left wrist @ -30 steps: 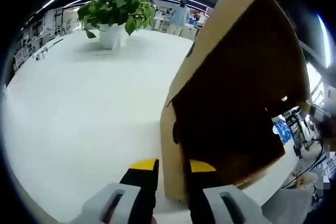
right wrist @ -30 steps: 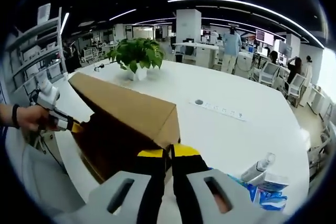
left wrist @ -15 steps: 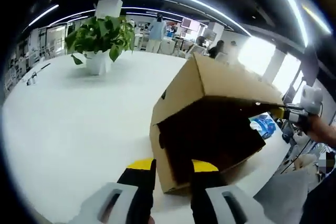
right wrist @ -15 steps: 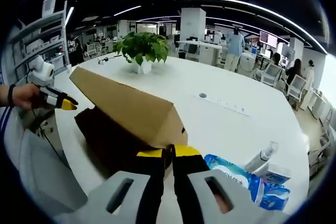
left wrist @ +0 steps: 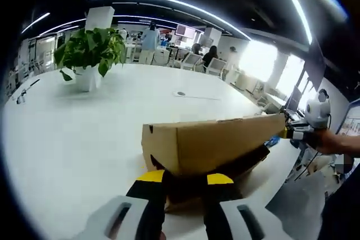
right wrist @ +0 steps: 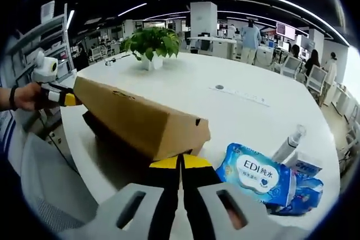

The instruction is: Operate the shoe box by opening the lid, removing the specified soft item, and placing it in the target area until the item is outside and the box remains undamaged.

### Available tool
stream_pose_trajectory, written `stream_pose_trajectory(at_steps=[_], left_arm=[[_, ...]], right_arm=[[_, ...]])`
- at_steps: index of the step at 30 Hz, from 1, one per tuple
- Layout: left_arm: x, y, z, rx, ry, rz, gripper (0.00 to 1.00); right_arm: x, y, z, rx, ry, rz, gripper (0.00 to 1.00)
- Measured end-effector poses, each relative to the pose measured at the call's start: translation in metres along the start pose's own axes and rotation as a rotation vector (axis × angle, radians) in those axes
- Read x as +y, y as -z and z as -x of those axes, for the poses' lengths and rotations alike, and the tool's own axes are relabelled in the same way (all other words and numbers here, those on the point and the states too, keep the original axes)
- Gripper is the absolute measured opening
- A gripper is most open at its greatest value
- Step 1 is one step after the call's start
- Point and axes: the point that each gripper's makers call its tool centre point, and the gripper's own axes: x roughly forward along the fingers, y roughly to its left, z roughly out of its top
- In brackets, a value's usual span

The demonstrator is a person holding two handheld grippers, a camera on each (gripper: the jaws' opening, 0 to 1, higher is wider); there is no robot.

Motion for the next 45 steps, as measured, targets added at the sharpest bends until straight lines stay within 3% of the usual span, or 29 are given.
stream_pose_trajectory(at_steps=[11,24,40,45], left_arm=[[-0.001,0.008,0.004,0.006,0.004,-0.001,0.25],[-0.001,0.034,0.008,0.056,-0.006,-0.003,0.24],[0.006,0.048,0.009,0.094,-0.027,0.011,0.25],[0.011,0.045,0.017,0.046,-0.041,0.128,0.25]], right_arm=[[-0.003,0.012,0.002,0.014,0.001,-0.035,0.0],[0.005,0.032,-0.002,0.028,-0.005,-0.102,0.0],[0.008,0.039,0.0,0.045,-0.022,-0.112,0.0],[0.003,0.037,0.009,0.025,-0.008,-0.161,0.0]])
